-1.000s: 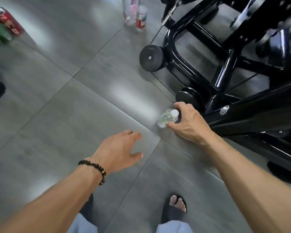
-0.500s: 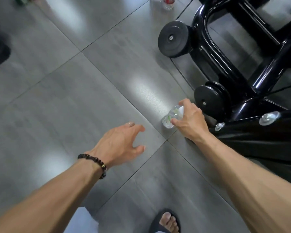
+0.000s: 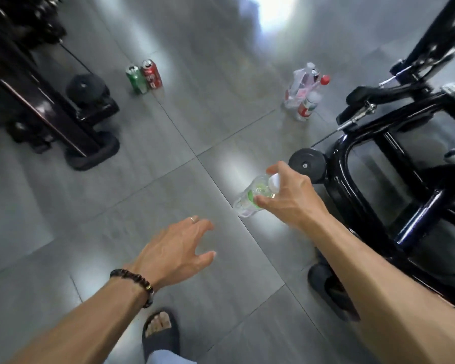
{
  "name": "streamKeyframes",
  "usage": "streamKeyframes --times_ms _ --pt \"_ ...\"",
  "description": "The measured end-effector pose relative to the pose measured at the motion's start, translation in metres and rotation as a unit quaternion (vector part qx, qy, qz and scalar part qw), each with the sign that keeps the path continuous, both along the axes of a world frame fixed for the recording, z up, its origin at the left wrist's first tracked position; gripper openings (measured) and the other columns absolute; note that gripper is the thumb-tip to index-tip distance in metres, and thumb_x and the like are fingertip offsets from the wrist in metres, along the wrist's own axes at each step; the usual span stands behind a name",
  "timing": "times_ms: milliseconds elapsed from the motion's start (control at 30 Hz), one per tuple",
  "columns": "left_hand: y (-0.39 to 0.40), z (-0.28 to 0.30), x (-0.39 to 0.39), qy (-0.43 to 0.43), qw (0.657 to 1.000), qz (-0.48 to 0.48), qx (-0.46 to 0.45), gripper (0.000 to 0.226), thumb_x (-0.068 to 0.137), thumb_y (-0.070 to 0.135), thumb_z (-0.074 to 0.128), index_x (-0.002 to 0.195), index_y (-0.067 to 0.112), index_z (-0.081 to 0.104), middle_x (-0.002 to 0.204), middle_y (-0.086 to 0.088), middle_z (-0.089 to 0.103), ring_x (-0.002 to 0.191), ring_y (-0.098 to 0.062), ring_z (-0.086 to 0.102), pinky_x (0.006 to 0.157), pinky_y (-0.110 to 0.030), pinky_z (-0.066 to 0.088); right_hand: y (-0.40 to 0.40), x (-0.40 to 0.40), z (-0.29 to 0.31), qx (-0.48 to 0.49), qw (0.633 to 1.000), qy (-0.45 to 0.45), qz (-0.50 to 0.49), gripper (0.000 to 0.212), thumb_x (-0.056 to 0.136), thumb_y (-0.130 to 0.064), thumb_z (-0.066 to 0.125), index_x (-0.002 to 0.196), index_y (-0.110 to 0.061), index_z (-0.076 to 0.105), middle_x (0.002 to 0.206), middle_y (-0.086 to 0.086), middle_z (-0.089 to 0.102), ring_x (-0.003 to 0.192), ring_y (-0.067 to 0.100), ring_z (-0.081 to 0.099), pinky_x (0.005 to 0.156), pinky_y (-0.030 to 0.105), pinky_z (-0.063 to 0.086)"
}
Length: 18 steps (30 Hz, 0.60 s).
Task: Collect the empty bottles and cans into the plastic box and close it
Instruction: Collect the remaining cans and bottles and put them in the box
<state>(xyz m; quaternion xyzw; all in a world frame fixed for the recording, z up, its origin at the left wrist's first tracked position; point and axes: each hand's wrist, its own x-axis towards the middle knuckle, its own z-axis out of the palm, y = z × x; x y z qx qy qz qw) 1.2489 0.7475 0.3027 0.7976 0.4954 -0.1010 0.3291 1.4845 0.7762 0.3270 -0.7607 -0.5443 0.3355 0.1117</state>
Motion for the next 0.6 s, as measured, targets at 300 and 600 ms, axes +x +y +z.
streamKeyframes --times_ms 300,600 --pt "0.146 0.074 -0.053 -0.006 0.999 0.040 0.030 0.050 0.085 0.052 0.054 0.130 0.034 0.041 0.126 0.011 0.050 0.114 -0.016 0.052 0.094 -0.033 0.043 0.151 -0.056 0.078 0.029 0.999 0.010 0.034 0.053 0.075 -0.034 0.073 0.121 -0.028 0.047 0.104 -0.003 0.049 0.096 0.024 0.054 0.077 0.036 0.050" --pt "0.306 0.035 -0.041 0.040 0.995 0.084 0.037 0.052 0.083 0.058 0.051 0.129 0.036 0.040 0.127 0.009 0.052 0.111 -0.017 0.055 0.093 -0.038 0.046 0.330 -0.049 0.038 0.019 0.994 0.012 0.109 0.049 0.077 -0.033 0.070 0.118 -0.020 0.047 0.107 0.002 0.055 0.093 0.027 0.056 0.076 0.038 0.049"
